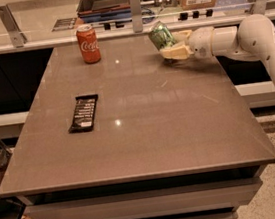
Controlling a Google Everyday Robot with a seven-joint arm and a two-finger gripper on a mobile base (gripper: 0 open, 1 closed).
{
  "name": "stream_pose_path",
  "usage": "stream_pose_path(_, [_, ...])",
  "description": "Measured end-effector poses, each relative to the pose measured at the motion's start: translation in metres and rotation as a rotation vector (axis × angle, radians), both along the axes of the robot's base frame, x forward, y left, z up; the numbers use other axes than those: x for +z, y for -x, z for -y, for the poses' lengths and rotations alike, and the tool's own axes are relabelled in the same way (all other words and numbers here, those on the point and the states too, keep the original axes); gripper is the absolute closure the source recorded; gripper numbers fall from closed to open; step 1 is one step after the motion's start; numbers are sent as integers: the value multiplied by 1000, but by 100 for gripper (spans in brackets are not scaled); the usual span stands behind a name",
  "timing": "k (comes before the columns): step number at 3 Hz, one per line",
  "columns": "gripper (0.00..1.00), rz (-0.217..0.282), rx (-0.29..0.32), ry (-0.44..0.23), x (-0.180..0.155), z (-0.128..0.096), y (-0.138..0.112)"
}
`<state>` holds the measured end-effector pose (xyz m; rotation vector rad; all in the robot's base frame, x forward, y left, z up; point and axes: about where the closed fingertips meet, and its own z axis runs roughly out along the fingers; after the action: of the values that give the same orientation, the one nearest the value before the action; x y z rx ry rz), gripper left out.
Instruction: Place green can upright
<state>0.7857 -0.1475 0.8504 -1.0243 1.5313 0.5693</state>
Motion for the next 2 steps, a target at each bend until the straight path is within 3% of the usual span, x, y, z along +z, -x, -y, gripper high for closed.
stream_pose_path(2, [100,0,0,0,1,0,0])
